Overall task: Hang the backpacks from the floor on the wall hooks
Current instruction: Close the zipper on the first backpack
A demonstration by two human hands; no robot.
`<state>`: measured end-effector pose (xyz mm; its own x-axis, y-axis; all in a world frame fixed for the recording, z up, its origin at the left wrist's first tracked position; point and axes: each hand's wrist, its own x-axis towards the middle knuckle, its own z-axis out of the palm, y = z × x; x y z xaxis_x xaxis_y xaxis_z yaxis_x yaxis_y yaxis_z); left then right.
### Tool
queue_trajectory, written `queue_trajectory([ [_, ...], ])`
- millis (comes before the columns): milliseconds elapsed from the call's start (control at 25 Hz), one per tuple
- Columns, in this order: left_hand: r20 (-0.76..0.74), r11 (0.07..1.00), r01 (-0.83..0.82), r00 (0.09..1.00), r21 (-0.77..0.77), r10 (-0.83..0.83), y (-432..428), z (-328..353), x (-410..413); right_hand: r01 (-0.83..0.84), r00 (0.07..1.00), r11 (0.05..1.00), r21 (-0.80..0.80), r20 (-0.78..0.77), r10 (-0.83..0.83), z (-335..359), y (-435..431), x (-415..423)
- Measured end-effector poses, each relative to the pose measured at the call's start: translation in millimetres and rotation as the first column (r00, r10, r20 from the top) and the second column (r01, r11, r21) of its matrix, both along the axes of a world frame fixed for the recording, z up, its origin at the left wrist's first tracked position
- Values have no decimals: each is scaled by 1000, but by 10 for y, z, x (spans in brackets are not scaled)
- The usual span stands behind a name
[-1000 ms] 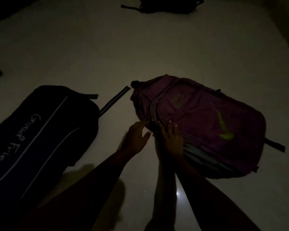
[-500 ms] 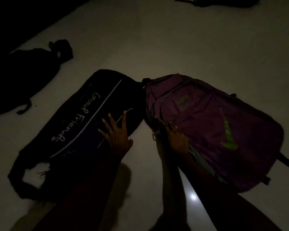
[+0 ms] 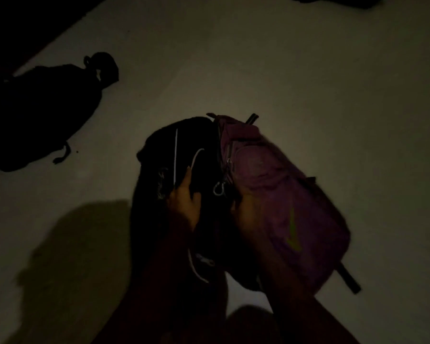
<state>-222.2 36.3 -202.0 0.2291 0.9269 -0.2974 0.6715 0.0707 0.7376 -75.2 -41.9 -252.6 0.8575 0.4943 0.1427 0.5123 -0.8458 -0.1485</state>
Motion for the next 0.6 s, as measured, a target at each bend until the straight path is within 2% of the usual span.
queue_trajectory([
  [40, 89, 998, -23, 996, -54, 28, -105, 302, -14, -149, 873, 989, 12, -469, 137, 558, -227, -236],
  [80, 152, 993, -55, 986, -109, 71, -230, 645, -37, -220, 780, 962, 160, -564, 272, 1071, -242, -369],
  [160, 165, 977, -129, 974, -172, 158, -495, 1429, -68, -309, 724, 917, 254, -563, 400, 1979, -453, -506],
  [240, 169, 949, -171, 961, -265, 221, -665, 2256, -55, -261, 616, 937, 233, -707, 347, 2792, -614, -495],
  [280, 203, 938, -177, 948, -297, 243, -731, 2573, -49, -256, 595, 930, 264, -715, 367, 3071, -681, -475],
  [440, 290, 914, -172, 912, -367, 289, -1002, 4096, -178, -259, 593, 894, 365, -671, 445, 4555, -1089, -641],
  [600, 366, 882, -135, 873, -452, 322, -1204, 5043, -321, -198, 621, 890, 411, -650, 438, 5406, -1384, -733],
])
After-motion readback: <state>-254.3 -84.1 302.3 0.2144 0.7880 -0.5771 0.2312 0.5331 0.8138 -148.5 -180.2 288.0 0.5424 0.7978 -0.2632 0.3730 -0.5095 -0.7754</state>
